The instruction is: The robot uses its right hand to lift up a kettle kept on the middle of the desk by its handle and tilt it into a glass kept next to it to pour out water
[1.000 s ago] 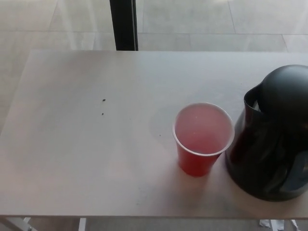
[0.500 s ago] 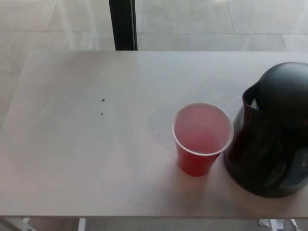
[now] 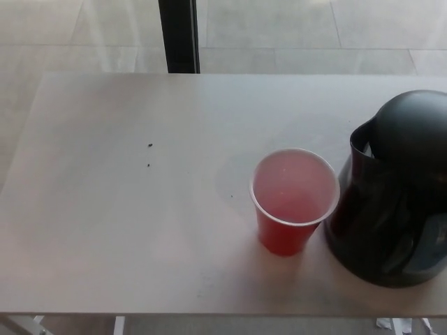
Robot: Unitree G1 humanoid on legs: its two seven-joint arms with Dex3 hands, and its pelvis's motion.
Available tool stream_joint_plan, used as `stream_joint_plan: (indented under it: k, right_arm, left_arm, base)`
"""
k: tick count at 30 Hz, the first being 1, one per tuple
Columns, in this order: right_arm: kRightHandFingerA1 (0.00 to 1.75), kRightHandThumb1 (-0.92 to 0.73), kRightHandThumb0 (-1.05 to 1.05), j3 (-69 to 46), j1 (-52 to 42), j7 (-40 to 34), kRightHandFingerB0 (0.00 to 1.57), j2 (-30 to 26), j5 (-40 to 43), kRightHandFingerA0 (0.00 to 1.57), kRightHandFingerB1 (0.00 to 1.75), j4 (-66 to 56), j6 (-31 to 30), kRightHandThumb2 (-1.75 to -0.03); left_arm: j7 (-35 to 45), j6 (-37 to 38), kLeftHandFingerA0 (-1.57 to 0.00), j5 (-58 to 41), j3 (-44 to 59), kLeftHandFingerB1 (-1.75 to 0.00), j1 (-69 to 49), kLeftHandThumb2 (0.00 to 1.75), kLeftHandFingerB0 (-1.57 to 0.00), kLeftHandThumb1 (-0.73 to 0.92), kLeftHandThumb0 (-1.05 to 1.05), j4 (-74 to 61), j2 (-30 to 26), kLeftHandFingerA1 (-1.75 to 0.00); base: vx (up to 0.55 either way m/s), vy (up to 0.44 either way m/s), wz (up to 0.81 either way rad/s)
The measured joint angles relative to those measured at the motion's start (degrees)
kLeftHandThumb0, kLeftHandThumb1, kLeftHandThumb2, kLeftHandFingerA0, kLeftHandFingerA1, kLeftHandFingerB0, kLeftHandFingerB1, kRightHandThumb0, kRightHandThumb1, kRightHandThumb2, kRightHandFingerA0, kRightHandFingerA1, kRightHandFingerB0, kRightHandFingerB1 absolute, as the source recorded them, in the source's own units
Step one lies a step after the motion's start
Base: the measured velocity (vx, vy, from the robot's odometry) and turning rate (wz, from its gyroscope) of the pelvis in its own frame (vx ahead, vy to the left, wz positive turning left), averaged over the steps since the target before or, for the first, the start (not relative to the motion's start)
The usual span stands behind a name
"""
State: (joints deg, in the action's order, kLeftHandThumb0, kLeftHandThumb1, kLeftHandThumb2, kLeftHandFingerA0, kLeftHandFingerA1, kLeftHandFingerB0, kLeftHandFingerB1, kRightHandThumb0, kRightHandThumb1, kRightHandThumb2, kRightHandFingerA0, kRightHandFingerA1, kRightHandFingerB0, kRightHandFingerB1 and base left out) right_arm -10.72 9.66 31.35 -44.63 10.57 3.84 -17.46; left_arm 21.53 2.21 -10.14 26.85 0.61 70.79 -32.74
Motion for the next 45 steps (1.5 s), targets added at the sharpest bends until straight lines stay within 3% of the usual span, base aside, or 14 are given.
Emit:
stream_joint_plan:
  k: [4,8,13,18,23,24,26,27,32,33,34,38,39,45]
  right_arm:
    - [1.53,-0.80,-0.06,-3.1,0.1,-3.2,0.69,6.3,0.1,0.88,0.60,-0.5,0.4,-0.72]
    - [1.72,-0.71,-0.02,-4.8,0.2,-6.5,0.84,11.7,-0.1,0.77,0.92,-0.6,1.1,-0.93]
    - [1.75,-0.66,0.00,-7.5,0.5,-10.8,0.83,18.1,-0.1,0.93,1.48,-1.8,1.9,-1.24]
    - [1.75,-0.57,0.01,-9.6,0.8,-14.9,0.79,22.8,-0.4,1.00,1.70,-2.4,3.2,-1.29]
    - [1.75,-0.51,-0.01,-10.4,0.8,-17.3,0.84,25.2,-1.2,1.06,1.61,-4.5,4.5,-1.36]
    - [1.75,-0.52,-0.01,-10.6,0.9,-17.7,0.84,25.6,-1.2,1.06,1.61,-4.9,4.7,-1.34]
    - [1.75,-0.52,-0.01,-11.0,1.3,-18.4,0.86,26.2,-1.2,1.06,1.61,-6.2,4.8,-1.34]
    - [1.75,-0.51,-0.01,-11.1,1.6,-18.6,0.86,26.4,-1.2,1.06,1.62,-6.8,4.9,-1.34]
    - [1.75,-0.50,-0.03,-11.2,2.8,-18.8,0.88,26.3,-1.1,1.03,1.51,-10.9,4.9,-1.30]
    - [1.75,-0.51,-0.02,-11.2,3.0,-18.7,0.87,26.2,-1.1,1.01,1.50,-11.6,4.9,-1.26]
    - [1.75,-0.53,0.01,-11.1,3.0,-18.6,0.89,26.1,-1.1,1.03,1.49,-12.3,4.8,-1.25]
    - [1.72,-0.49,0.01,-10.5,3.8,-17.8,0.86,25.1,-1.0,1.04,1.52,-16.7,4.2,-1.26]
    - [1.48,-0.48,-0.02,-10.3,4.0,-17.8,1.07,24.9,-1.0,1.35,1.28,-17.7,3.9,-1.18]
    - [1.75,-0.41,-0.17,-7.4,5.1,-18.8,0.77,24.2,-2.8,1.00,1.62,-20.1,0.9,-1.23]
  left_arm:
    - [0.2,0.1,-0.45,0.0,-0.1,-0.50,0.0,0.96,-0.31,0.60,-0.76,0.0,0.0,-0.57]
    - [0.2,0.2,-0.50,0.0,-0.5,-0.36,0.1,0.63,-0.35,0.74,-0.74,0.0,0.0,-0.43]
    - [0.2,0.3,-0.45,0.0,-1.0,-0.48,0.2,0.98,-0.30,0.63,-0.83,0.1,0.0,-0.55]
    - [0.0,0.4,-0.50,0.1,-1.2,-0.35,0.4,0.63,-0.35,0.75,-0.76,0.1,0.0,-0.42]
    - [-0.1,0.5,-0.46,0.0,-1.4,-0.49,0.8,0.98,-0.30,0.64,-0.80,0.3,0.0,-0.55]
    - [-0.2,0.6,-0.52,0.0,-1.4,-0.36,0.9,0.64,-0.36,0.75,-0.73,0.4,0.0,-0.45]
    - [-0.2,0.6,-0.46,0.0,-1.4,-0.49,1.0,0.98,-0.29,0.60,-0.74,0.6,-0.1,-0.56]
    - [-0.3,0.6,-0.51,0.0,-1.4,-0.35,1.1,0.63,-0.35,0.75,-0.73,0.6,-0.1,-0.43]
    - [-0.4,0.6,-0.43,0.0,-1.4,-0.49,1.7,0.97,-0.28,0.61,-0.74,0.7,-0.3,-0.55]
    - [-0.4,0.6,-0.51,0.0,-1.5,-0.35,1.8,0.63,-0.35,0.76,-0.72,0.7,-0.4,-0.42]
    - [-0.4,0.6,-0.44,0.0,-1.5,-0.48,1.9,0.98,-0.28,0.60,-0.72,0.7,-0.4,-0.55]
    - [-0.4,0.6,-0.51,0.0,-1.7,-0.35,2.1,0.63,-0.36,0.74,-0.72,0.7,-0.7,-0.43]
    - [-0.4,0.6,-0.52,0.0,-1.7,-0.36,2.2,0.63,-0.37,0.75,-0.73,0.8,-0.7,-0.43]
    - [-0.4,0.7,-0.51,0.1,-2.2,-0.36,2.3,0.63,-0.36,0.75,-0.73,0.7,-0.8,-0.43]
  base:
    - [0.00,0.000,0.00]
    - [0.00,0.000,0.00]
    - [0.00,0.000,0.00]
    - [0.00,0.000,0.00]
    - [0.00,0.000,0.00]
    - [0.00,0.000,0.00]
    - [0.00,0.000,0.00]
    - [0.00,0.000,0.00]
    - [0.00,0.000,0.00]
    - [0.00,0.000,0.00]
    - [0.00,0.000,0.00]
    - [0.00,0.000,0.00]
    - [0.00,0.000,0.00]
    - [0.00,0.000,0.00]
